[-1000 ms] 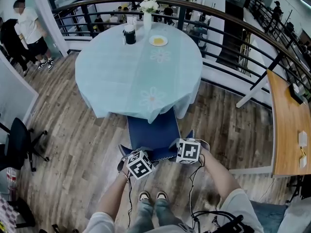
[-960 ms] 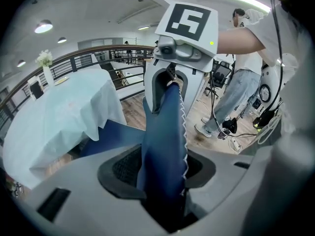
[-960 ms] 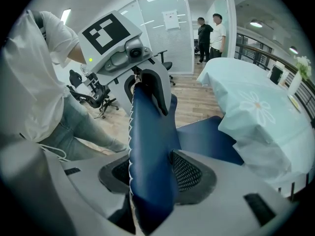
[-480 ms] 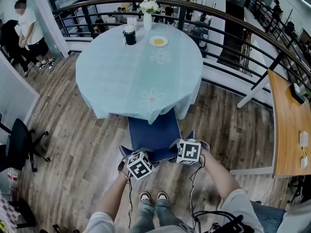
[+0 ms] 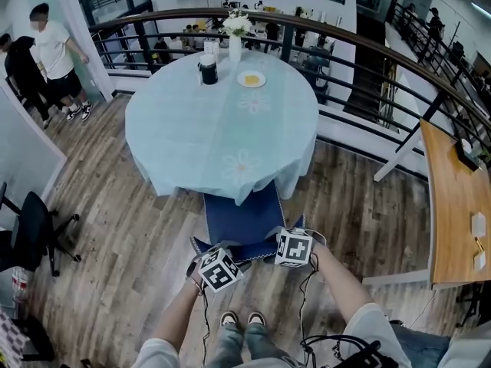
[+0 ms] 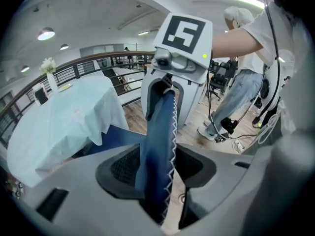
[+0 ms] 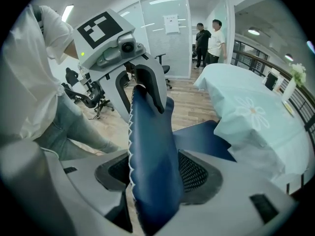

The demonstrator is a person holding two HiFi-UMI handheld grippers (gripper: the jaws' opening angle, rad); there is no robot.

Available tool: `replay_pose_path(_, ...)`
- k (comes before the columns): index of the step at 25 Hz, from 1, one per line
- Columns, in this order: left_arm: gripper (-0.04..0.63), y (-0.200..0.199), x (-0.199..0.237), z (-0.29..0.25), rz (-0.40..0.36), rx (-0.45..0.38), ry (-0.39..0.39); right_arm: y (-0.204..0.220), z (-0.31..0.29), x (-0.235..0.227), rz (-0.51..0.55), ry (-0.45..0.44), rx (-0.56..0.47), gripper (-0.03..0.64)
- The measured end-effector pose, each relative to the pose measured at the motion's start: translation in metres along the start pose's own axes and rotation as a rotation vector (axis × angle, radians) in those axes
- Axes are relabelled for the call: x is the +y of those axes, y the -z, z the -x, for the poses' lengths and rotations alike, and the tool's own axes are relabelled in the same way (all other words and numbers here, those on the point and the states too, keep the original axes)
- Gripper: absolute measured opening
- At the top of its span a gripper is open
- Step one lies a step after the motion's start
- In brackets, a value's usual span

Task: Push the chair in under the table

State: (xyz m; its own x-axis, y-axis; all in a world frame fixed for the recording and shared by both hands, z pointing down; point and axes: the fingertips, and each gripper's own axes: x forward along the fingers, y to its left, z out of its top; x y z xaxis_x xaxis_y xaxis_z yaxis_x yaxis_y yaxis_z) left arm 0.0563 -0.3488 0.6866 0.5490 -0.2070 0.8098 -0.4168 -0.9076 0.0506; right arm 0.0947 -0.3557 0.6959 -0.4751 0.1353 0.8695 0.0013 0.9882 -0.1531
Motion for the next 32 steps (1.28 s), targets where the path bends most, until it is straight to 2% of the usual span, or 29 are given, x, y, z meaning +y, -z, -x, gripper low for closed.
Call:
replay_pose_path(4, 0.204, -0.011, 0.001, 0.023, 0.084, -0.09, -0.018, -0.023, 0.018, 0.005, -0.032, 0.018, -0.108, 0.258)
replay_pose_path(8, 0.201, -0.033, -0.009, 0.05, 0.233, -0.249, -0.02, -0.041, 0.037, 0.01, -0.067, 0.052, -0.188, 0.258)
replay_pose_path(10, 0.201, -0.039, -0.018, 0.06, 0.275, -0.303, -0.034, -0.045, 0.044, 0.012, -0.089, 0.081, -0.224, 0.258)
replay_pose_path(13, 0.19, -0.042, -0.024, 0.072, 0.308, -0.341, -0.101, -0.049, 0.052, 0.017, -0.132, 0.121, -0.274, 0.256)
replay_pose_path(18, 0.092, -0.037, -0.039, 0.092, 0.368, -0.419, -0.234, -0.051, 0.063, 0.033, -0.232, 0.186, -0.38, 0.256)
replay_pose_path(25, 0.026, -0.017, -0.056, 0.116, 0.511, -0.497, -0.3, -0.058, 0.079, 0.062, -0.341, 0.321, -0.543, 0.255)
replay_pose_path(32, 0.005, -0.003, -0.067, 0.14, 0.574, -0.522, -0.36, -0.065, 0.085, 0.092, -0.45, 0.47, -0.684, 0.238)
